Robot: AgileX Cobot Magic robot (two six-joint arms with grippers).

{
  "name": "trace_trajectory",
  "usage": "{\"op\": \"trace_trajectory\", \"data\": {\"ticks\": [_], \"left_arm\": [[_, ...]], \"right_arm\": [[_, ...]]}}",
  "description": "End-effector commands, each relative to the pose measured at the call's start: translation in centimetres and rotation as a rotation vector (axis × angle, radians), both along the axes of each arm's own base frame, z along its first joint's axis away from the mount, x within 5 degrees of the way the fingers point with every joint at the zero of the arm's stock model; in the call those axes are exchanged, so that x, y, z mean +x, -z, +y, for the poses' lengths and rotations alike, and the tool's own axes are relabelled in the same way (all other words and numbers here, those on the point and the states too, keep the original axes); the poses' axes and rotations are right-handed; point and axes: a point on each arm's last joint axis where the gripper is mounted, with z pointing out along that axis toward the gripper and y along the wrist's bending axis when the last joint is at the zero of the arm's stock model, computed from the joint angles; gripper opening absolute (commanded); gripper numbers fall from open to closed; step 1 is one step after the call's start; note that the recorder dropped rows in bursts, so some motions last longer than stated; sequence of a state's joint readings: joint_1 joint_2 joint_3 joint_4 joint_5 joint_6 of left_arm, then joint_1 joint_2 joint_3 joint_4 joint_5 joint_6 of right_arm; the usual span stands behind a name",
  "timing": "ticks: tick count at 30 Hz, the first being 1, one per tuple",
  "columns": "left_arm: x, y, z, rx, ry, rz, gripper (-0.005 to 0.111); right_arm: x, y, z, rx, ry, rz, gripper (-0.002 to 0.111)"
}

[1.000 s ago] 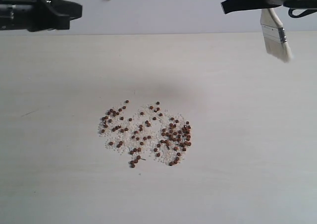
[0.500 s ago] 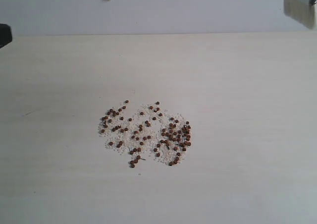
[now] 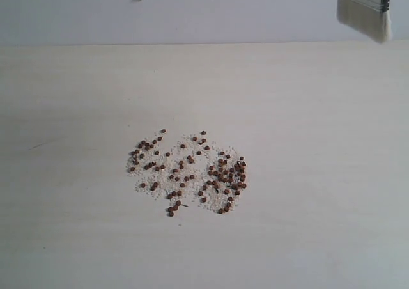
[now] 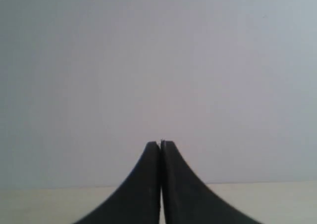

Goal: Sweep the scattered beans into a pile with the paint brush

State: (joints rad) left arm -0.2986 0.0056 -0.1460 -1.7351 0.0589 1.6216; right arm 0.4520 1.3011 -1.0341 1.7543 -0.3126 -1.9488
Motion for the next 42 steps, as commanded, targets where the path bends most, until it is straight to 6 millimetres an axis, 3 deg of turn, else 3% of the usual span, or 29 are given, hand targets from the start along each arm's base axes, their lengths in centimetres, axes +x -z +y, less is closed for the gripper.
{"op": "trace_trajectory", "data": {"ticks": [1,4,6,11,15,24,33,38,42], "left_arm": [[0.6,2.1,0.2,-0.019,-0.037,0.075,0.0],[1.2,4.0,0.7,-0.013,-0.101,0.139,0.0],[1.5,5.2,1.8,-0.058,-0.227,0.202,0.0],[1.4,5.8,4.6,-0.189,-0.524,0.261,0.0],[1.4,5.8,4.6,-0.189,-0.525,0.261,0.0],[1.4,5.8,4.6,-0.187,-0.525,0.261,0.0],[1.4,5.8,4.6,-0.187,-0.525,0.261,0.0],[1.4,5.8,4.6,-0.185,-0.525,0.261,0.0],[1.4,5.8,4.6,-0.185,-0.525,0.261,0.0]], "right_arm": [[-0.5,0.4,1.4,0.075,-0.143,0.01,0.0],[-0.3,1.1,3.3,0.235,-0.291,0.073,0.0],[0.7,2.7,4.8,0.316,-0.356,0.156,0.0],[2.9,6.8,7.8,0.444,-0.493,0.348,0.0],[2.6,6.9,9.9,0.453,-0.752,0.357,0.0],[2.2,6.2,10.5,0.3,-0.914,0.216,0.0],[2.4,6.5,10.4,0.265,-0.898,0.203,0.0],[1.9,7.7,10.3,0.053,-0.975,0.227,0.0],[2.0,8.1,10.0,-0.008,-0.96,0.242,0.0]]}}
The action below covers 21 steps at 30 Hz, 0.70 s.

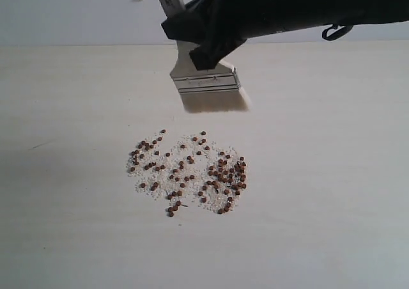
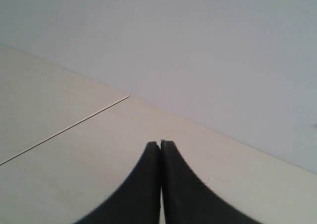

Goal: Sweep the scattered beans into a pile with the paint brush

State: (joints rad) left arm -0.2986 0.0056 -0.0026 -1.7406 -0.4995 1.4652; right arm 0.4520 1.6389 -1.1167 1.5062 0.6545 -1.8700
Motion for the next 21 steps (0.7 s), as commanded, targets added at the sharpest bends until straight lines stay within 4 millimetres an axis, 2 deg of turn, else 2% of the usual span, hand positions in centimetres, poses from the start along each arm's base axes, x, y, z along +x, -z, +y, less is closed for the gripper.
{"op": "trace_trajectory", "data": {"ticks": [1,3,6,8,10,16,21], "left_arm": [[0.0,0.1,0.0,-0.009,-0.002,-0.002,0.0],[0.0,0.1,0.0,-0.009,-0.002,-0.002,0.0],[0.0,0.1,0.0,-0.009,-0.002,-0.002,0.0],[0.0,0.1,0.0,-0.009,-0.002,-0.002,0.0],[0.0,0.1,0.0,-0.009,-0.002,-0.002,0.0],[0.0,0.1,0.0,-0.009,-0.002,-0.002,0.0],[0.0,0.1,0.0,-0.009,-0.002,-0.002,0.0]], "right_arm": [[0.5,0.2,-0.3,-0.068,0.044,-0.037,0.0],[1.6,0.3,-1.0,-0.112,0.17,-0.062,0.0],[3.5,-0.4,-2.4,-0.136,0.48,-0.059,0.0],[4.4,-1.1,-3.6,-0.06,0.654,-0.032,0.0],[4.9,-1.8,-4.6,0.042,0.758,0.0,0.0],[5.0,-2.3,-4.0,0.243,0.785,0.094,0.0],[4.0,-1.1,-3.2,0.521,0.728,0.219,0.0]]}}
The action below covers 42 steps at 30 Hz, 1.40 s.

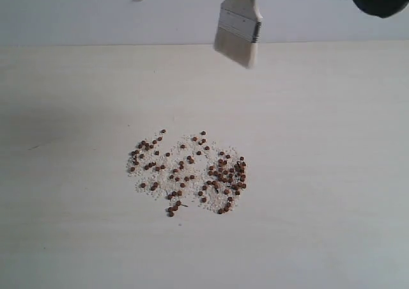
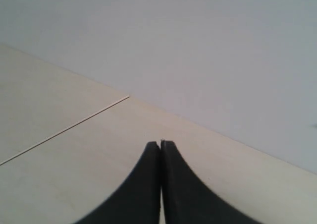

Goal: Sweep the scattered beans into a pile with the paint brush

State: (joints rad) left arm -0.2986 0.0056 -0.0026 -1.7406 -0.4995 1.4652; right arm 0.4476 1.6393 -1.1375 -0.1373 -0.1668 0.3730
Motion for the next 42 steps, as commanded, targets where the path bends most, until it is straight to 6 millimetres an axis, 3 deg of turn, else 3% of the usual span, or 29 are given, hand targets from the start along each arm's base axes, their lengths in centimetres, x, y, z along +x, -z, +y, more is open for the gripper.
{"op": "trace_trajectory", "data": {"ticks": [1,7,13,21,27,36,42], "left_arm": [[0.0,0.1,0.0,-0.009,-0.002,-0.002,0.0],[0.0,0.1,0.0,-0.009,-0.002,-0.002,0.0],[0.0,0.1,0.0,-0.009,-0.002,-0.002,0.0],[0.0,0.1,0.0,-0.009,-0.002,-0.002,0.0],[0.0,0.1,0.0,-0.009,-0.002,-0.002,0.0],[0.0,0.1,0.0,-0.009,0.002,-0.002,0.0],[0.0,0.1,0.0,-0.009,0.002,-0.002,0.0]], "right_arm": [[-1.0,0.8,0.5,0.285,-0.033,-0.014,0.0],[-3.4,3.0,1.9,0.427,0.069,-0.041,0.0],[-7.3,4.5,6.9,0.41,0.131,-0.108,0.0],[-11.1,8.9,12.1,0.474,0.232,-0.097,0.0],[-10.6,11.1,15.6,0.463,0.209,-0.079,0.0],[-9.0,15.5,18.3,0.362,0.273,0.036,0.0],[-8.4,15.6,19.6,0.378,0.27,0.05,0.0]]}}
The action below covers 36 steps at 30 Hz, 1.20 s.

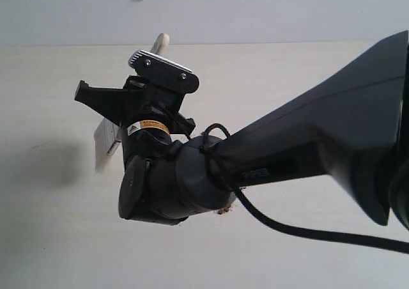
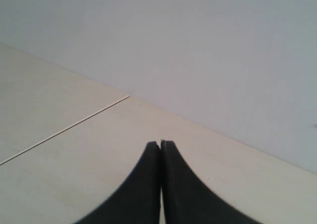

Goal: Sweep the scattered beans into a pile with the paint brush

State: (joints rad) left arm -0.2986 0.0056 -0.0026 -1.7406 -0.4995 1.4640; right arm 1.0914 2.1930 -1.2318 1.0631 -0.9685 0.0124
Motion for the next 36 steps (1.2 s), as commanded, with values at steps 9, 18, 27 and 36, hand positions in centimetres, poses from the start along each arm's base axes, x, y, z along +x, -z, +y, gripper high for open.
{"op": "trace_trajectory", "data": {"ticks": [9,18,27,36], "left_arm": [[0.0,0.1,0.0,-0.008,0.001,-0.002,0.0],[0.0,0.1,0.0,-0.008,0.001,-0.002,0.0],[0.0,0.1,0.0,-0.008,0.001,-0.002,0.0],[0.0,0.1,0.0,-0.008,0.001,-0.002,0.0]], "right_arm": [[0.7,0.9,0.7,-0.138,0.055,0.012,0.0],[0.7,1.8,0.8,-0.352,-0.001,-0.035,0.0],[0.8,2.2,0.0,-0.602,0.028,-0.025,0.0],[0.7,-1.0,-1.0,-0.539,0.135,0.003,0.0]]}}
